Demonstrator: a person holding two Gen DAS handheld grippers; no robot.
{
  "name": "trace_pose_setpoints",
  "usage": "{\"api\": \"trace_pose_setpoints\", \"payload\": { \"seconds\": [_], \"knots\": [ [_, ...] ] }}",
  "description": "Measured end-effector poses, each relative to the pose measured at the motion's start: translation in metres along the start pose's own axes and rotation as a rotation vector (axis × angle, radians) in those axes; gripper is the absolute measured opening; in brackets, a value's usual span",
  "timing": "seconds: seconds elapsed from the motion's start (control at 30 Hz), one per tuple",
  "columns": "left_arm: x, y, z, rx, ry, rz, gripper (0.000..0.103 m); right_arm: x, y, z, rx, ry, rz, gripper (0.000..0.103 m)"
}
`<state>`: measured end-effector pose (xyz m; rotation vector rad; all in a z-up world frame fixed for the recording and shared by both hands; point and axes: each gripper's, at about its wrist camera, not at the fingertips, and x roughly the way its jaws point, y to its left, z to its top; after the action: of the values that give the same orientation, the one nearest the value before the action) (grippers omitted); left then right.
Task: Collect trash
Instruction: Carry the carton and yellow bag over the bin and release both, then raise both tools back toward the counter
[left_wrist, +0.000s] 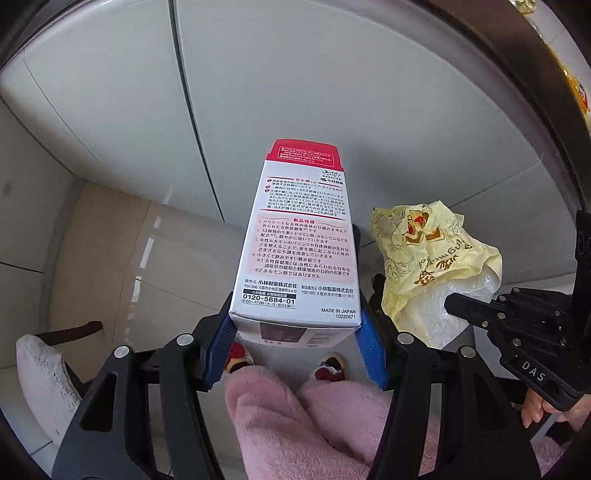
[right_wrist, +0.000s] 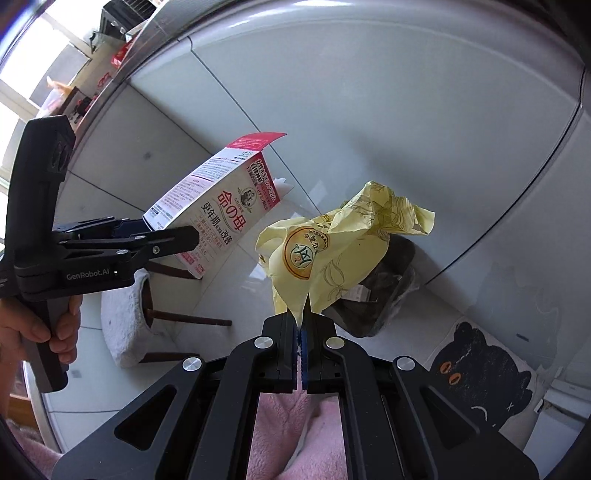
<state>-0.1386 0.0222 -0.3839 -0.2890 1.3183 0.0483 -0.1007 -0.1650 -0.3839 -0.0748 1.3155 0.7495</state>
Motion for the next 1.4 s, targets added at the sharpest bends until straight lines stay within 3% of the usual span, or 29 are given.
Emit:
{"api": "trace_pose_setpoints", "payload": {
  "seconds": [0.23, 0.57, 0.93, 1.0, 1.03, 1.07, 1.1, 1.13, 1.2, 1.23, 1.27, 1.4],
  "knots": [
    [0.062, -0.003, 0.000, 0.035, 0.072, -0.009, 0.057, 0.044, -0.032, 0.012, 0.172, 0.048, 0.039, 0.003],
    [0.136, -0.006, -0.018, 0.103, 0.185, -0.024, 0.057, 0.103, -0.049, 0.018, 0.286, 0.079, -0.045, 0.003],
    [0.146, -0.003, -0.008, 0.121, 0.167, -0.019, 0.058, 0.122, -0.067, 0.029, 0.454, 0.052, -0.016, 0.007],
    [0.142, -0.002, -0.008, 0.120, 0.159, -0.016, 0.065, 0.121, -0.066, 0.030, 0.459, 0.052, -0.028, 0.010],
    [0.139, -0.003, -0.008, 0.121, 0.150, -0.010, 0.069, 0.120, -0.065, 0.030, 0.463, 0.044, -0.032, 0.021],
    [0.137, -0.004, -0.007, 0.124, 0.140, -0.002, 0.075, 0.118, -0.065, 0.030, 0.474, 0.032, -0.029, 0.054],
    [0.139, -0.001, -0.006, 0.126, 0.130, 0.005, 0.081, 0.116, -0.066, 0.030, 0.488, 0.012, -0.022, 0.070],
    [0.137, -0.002, -0.005, 0.126, 0.123, 0.007, 0.083, 0.114, -0.068, 0.029, 0.490, 0.000, -0.026, 0.076],
    [0.133, -0.002, -0.001, 0.121, 0.114, 0.005, 0.091, 0.112, -0.068, 0.030, 0.489, -0.002, -0.029, 0.076],
    [0.130, -0.003, -0.001, 0.121, 0.111, 0.004, 0.094, 0.111, -0.069, 0.030, 0.494, -0.006, -0.028, 0.081],
    [0.128, -0.003, 0.000, 0.122, 0.106, 0.002, 0.095, 0.109, -0.069, 0.030, 0.499, -0.015, -0.028, 0.090],
    [0.120, 0.000, 0.003, 0.127, 0.097, 0.010, 0.095, 0.096, -0.069, 0.032, 0.506, -0.033, -0.032, 0.100]
  ]
}}
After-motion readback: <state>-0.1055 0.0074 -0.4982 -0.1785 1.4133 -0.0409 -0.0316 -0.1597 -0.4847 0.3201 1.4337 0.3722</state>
